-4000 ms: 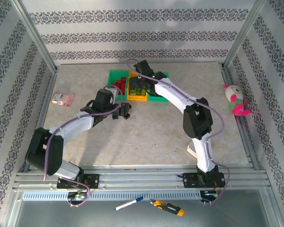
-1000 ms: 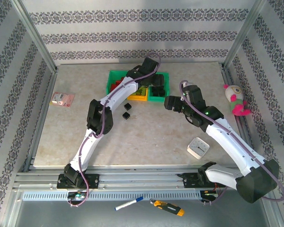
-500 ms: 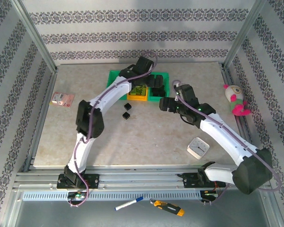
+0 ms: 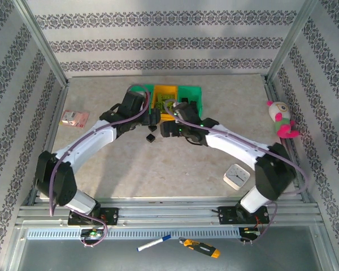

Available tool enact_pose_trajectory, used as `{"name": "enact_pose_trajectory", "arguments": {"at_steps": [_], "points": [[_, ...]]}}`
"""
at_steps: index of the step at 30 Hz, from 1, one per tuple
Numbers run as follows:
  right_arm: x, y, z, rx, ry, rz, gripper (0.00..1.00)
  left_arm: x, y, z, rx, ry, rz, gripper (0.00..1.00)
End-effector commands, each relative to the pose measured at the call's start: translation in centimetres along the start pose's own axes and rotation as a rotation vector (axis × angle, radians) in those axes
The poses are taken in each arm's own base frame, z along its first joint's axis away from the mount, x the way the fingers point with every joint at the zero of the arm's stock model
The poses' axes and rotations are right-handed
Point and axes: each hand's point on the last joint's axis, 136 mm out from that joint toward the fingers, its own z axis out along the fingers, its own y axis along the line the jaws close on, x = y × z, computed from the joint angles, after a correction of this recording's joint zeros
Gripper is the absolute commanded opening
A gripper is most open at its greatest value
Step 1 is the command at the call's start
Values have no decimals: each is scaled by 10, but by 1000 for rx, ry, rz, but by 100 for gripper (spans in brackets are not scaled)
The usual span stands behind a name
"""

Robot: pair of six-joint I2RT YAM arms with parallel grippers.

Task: Sort the legos into containers by color
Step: Pick up the lego from the center of the table.

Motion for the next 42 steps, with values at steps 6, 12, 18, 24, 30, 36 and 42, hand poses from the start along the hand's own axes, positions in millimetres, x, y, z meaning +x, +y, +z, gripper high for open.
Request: {"name": "enact_pose_trajectory", "arguments": {"at_steps": [6, 12, 18, 24, 30, 36, 42], "points": [[-19, 37, 54, -12, 32, -108, 84, 34, 58, -56, -89, -94, -85, 99], [-24, 44, 92, 0, 73, -165, 82, 67, 84, -79, -136, -96, -86, 99], [-16, 44, 122, 14, 126, -197, 78, 80, 94, -92, -146, -113, -109, 99], [-3, 40, 143, 36, 182, -232, 73, 87, 96, -98, -134, -113, -98, 99], [9, 38, 161, 43, 237, -237, 64, 91, 95, -98, -119, -106, -82, 99], [11, 35, 163, 62, 247, -236, 50, 89, 85, -94, -69, -106, -53, 99], [8, 29, 159, 97, 242, -233, 35, 89, 81, -90, -53, -97, -33, 99]]}}
